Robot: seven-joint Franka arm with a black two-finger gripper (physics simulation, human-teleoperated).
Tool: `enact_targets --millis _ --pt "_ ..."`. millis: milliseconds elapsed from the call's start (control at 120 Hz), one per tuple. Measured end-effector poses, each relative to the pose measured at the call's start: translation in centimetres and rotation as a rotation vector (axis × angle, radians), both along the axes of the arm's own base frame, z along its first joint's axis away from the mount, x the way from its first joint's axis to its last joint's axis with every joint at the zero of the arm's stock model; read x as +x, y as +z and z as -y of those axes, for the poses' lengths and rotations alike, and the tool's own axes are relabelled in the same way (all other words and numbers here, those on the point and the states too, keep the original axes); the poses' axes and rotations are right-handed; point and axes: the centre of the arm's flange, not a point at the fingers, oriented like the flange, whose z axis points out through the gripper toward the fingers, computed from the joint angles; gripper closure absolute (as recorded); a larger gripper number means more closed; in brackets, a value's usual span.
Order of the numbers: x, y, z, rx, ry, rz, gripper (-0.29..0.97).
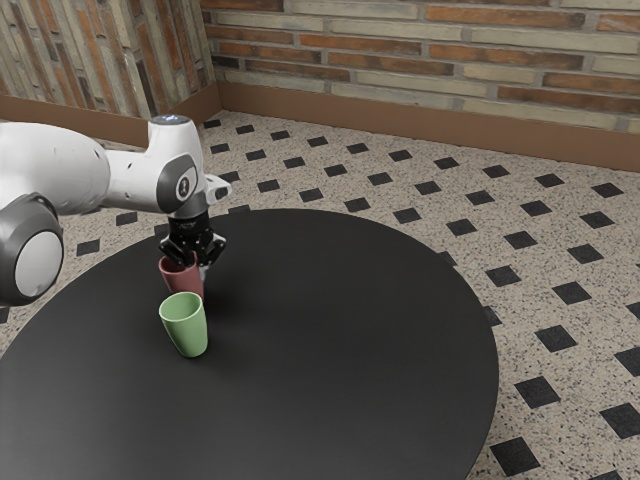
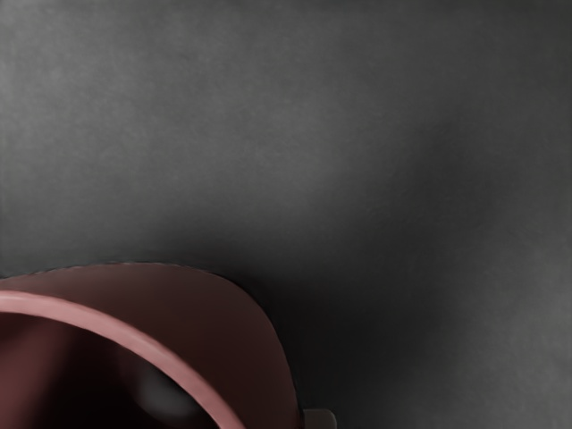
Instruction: Place the left cup onto the right cup
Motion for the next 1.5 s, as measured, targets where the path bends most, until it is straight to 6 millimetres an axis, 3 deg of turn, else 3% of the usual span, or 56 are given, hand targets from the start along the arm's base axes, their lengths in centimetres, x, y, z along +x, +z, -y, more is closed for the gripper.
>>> enact_targets --millis 267,508,792,1067,1317,1500 --pt "0.1 0.5 0.3 0.002 0.0 0.004 0.78" --pt "0.0 2.6 1.0 0.0 -0.007 0.018 0.78" --pt "-1.2 8.8 3.1 0.0 -0.051 0.046 0.78" --pt "-3.1 13.4 6.0 0.029 -0.123 -0.001 0.78" --pt "-6.6 12.9 7.3 0.003 -0.122 -0.091 0.78" --pt "-7.7 12.5 7.8 -0.006 -0.112 -0.113 0.78"
